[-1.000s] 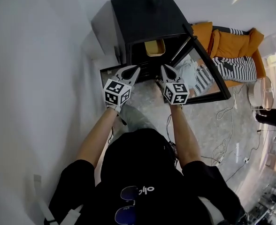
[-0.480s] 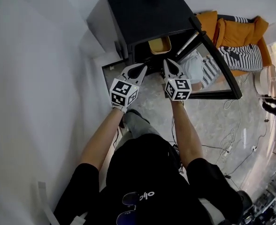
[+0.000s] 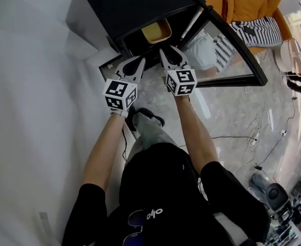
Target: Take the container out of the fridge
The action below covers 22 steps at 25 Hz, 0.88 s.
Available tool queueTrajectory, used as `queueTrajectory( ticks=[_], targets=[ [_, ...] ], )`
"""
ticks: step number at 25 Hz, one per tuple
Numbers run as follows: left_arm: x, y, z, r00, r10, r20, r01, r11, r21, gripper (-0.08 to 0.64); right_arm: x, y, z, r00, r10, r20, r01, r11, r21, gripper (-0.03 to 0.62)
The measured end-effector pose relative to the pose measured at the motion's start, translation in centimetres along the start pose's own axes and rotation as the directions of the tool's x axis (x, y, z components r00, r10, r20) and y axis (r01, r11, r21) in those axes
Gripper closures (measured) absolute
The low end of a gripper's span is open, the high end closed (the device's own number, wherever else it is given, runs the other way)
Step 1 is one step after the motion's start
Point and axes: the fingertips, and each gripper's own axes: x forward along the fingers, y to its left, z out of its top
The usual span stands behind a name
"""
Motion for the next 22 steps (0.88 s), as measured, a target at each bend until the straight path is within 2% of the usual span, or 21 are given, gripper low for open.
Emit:
queueTrajectory(
  ticks=[5, 7, 10, 13, 22],
  targets=[
    [1.0, -0.4, -1.6, 1.000, -0.015, -0.023, 0.015, 1.000, -0.002, 0.554, 1.4, -0.7, -1.3, 1.000, -0.016, -0.013, 0.016, 1.000, -0.011, 0.295],
    [1.4, -0.5, -2.3, 0.999, -0.020, -0.030, 0.020, 1.000, -0.004, 0.554, 2.1, -1.1, -1.8, 0.999, -0.037, -0.008, 0.037, 0.999, -0.027, 0.168],
    [1.9, -0.4, -2.8, 0.999, -0.026, -0.040, 0.026, 1.000, 0.002, 0.554, 3.4, -1.6, -2.1, 0.998, -0.056, 0.014, 0.056, 0.998, -0.042, 0.041],
    [2.3, -0.4, -2.4, 0.999, -0.028, -0.041, 0.028, 1.000, 0.006, 0.554, 4.5, -1.7, -1.8, 0.998, -0.054, 0.025, 0.056, 0.997, -0.048, 0.009],
    [3.3, 1.0, -3.6, 0.998, -0.029, -0.048, 0.029, 1.000, -0.004, 0.554, 8.4, -2.5, -2.9, 0.996, -0.077, 0.043, 0.080, 0.994, -0.070, 0.002]
  ],
)
